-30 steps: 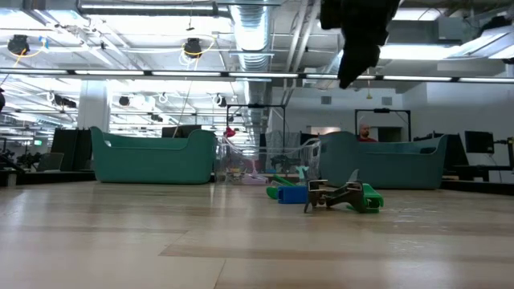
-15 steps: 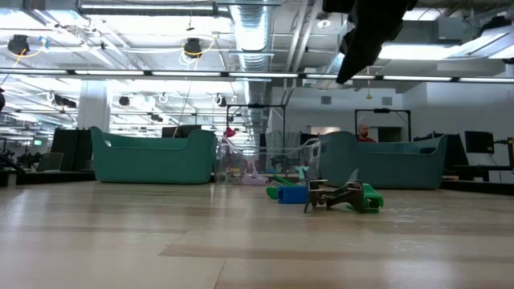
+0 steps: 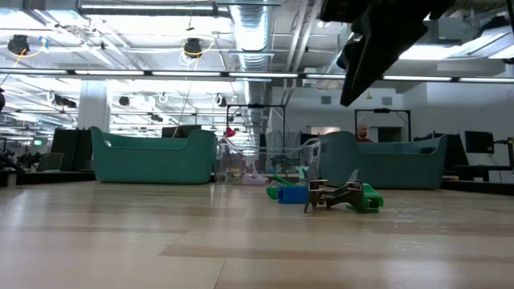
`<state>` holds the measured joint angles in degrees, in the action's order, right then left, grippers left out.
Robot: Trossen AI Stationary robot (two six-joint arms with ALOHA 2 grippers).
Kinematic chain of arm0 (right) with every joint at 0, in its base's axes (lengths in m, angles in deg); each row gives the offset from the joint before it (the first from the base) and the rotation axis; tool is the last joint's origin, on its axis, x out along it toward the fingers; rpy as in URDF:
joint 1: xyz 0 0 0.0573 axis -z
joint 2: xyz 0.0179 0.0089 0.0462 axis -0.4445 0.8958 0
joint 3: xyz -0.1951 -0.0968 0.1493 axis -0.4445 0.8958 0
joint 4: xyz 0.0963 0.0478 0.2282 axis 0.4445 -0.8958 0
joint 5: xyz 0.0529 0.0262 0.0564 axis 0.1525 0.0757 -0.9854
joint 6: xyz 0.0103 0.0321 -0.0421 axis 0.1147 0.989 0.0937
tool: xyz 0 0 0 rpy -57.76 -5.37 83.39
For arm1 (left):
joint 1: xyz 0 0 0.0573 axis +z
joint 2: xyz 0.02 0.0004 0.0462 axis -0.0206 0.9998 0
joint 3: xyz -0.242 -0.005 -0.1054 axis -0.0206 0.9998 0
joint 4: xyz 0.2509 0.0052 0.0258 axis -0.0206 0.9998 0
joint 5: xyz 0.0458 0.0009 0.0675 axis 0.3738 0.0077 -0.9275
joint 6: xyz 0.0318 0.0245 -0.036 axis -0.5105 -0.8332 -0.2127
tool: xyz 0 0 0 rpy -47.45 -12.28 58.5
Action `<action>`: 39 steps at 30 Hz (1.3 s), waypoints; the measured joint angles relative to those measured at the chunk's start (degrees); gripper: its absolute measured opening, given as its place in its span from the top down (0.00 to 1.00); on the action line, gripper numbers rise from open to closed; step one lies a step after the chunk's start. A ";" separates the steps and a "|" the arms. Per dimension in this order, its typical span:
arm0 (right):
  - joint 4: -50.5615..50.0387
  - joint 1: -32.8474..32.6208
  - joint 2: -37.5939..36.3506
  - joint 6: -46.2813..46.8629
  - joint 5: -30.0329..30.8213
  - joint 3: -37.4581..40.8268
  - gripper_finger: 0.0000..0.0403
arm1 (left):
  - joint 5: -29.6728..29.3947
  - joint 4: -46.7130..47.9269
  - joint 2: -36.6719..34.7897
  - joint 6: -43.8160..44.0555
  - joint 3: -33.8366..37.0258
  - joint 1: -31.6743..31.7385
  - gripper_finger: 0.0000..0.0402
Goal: Pick and place Stapler, Stapler remover, tape
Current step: Put the green stapler into the dark blue bin
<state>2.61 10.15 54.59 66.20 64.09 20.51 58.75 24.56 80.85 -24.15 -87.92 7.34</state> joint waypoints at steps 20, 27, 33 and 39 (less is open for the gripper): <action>6.27 -2.84 8.28 3.99 -3.15 -7.60 0.38 | 0.00 -0.48 0.00 0.00 -0.02 0.00 0.95; 3.33 -3.71 10.70 3.53 -3.14 -15.37 0.38 | 0.00 -0.90 0.00 0.01 -0.02 0.01 0.95; 2.36 -4.73 10.68 3.61 -4.88 -15.48 0.38 | 0.00 -1.29 0.00 0.00 -0.09 0.00 0.95; 1.71 -5.98 10.74 3.84 -4.90 -13.68 0.38 | 0.00 -1.32 0.00 0.00 -0.09 0.00 0.95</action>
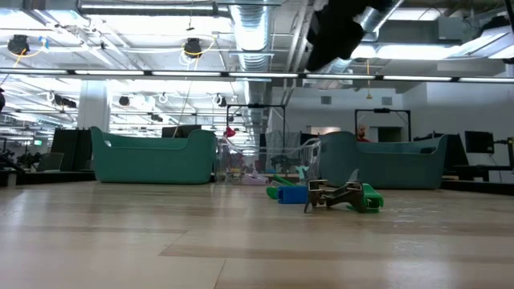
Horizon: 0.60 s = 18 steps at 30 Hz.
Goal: Pick and place Stapler, Stapler remover, tape
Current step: Put the green stapler into the dark blue bin
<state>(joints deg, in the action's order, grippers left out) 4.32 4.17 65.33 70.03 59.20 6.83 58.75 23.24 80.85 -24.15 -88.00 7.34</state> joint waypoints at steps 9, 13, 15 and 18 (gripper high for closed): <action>-0.53 -1.19 0.05 0.82 0.04 1.72 0.38 | 0.00 -0.40 0.00 0.01 0.00 0.02 0.95; -0.41 -2.19 0.05 0.17 0.15 3.15 0.38 | 0.00 -0.41 0.00 0.00 0.00 0.02 0.95; -0.14 -2.80 0.05 -1.10 0.23 3.99 0.37 | 0.00 -0.41 0.00 0.00 0.00 0.01 0.95; -0.47 -3.73 0.05 -1.42 0.39 5.09 0.34 | 0.00 -0.43 0.00 0.01 0.00 0.01 0.95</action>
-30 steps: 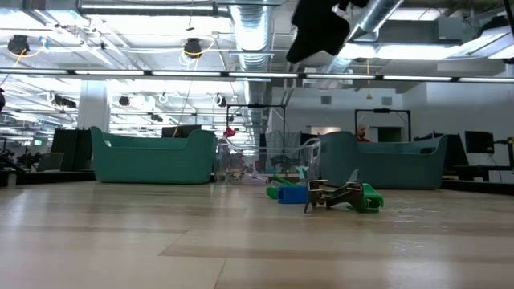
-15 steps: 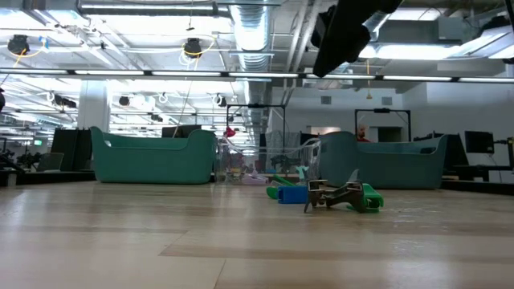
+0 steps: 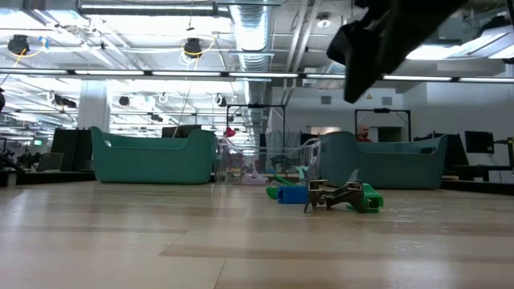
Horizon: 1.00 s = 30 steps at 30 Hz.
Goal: Pick and place Stapler, Stapler remover, tape
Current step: Put the green stapler into the dark blue bin
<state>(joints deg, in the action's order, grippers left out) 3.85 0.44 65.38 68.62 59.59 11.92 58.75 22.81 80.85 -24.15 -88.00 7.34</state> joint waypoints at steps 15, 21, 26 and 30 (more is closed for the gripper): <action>0.13 0.70 3.01 -4.67 0.04 0.40 0.21 | 0.00 -0.48 0.00 -0.01 0.04 0.00 0.95; 0.04 1.39 5.53 -7.21 -0.02 0.22 0.21 | 0.00 -0.59 0.00 -0.01 0.11 0.00 0.95; -0.53 1.77 5.60 -9.14 0.25 1.10 0.21 | 0.00 -0.80 0.00 0.00 0.11 0.01 0.95; -0.29 2.04 5.60 -9.15 1.21 2.71 0.21 | 0.00 -0.81 0.00 0.00 0.11 0.00 0.95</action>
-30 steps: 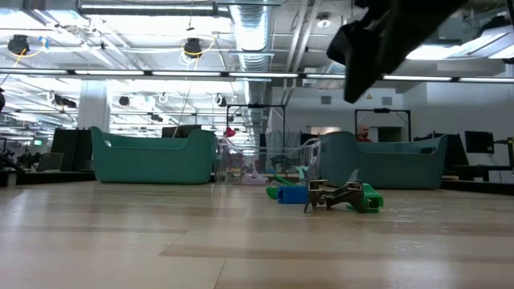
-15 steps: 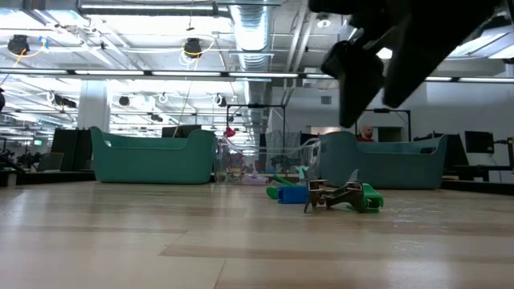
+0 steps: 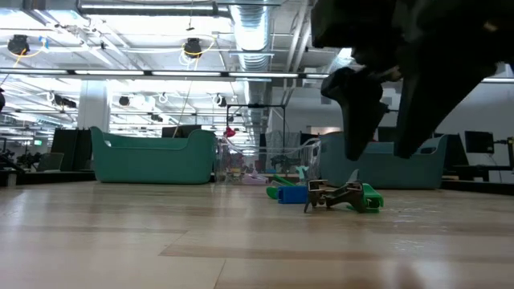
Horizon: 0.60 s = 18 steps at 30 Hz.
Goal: Pick and place Stapler, Stapler remover, tape
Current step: Put the green stapler into the dark blue bin
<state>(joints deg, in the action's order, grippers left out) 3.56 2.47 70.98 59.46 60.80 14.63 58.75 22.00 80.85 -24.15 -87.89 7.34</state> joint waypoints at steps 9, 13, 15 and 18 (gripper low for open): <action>1.82 0.25 0.00 -2.60 0.17 0.83 0.21 | 0.00 -0.04 0.00 0.00 0.00 0.02 0.95; 3.40 1.77 -0.02 -3.01 0.23 0.83 0.21 | 0.00 -0.07 0.00 0.00 0.00 -0.01 0.95; 3.94 2.43 -0.02 -3.01 0.40 0.83 0.21 | 0.00 -0.08 0.00 0.00 0.00 0.00 0.95; 5.80 3.10 -0.07 -3.31 0.24 1.45 0.21 | 0.00 -0.09 0.00 0.01 0.00 0.00 0.95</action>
<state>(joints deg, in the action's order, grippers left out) 9.36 5.57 70.91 56.15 61.04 16.08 58.75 21.91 80.85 -24.14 -87.89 7.34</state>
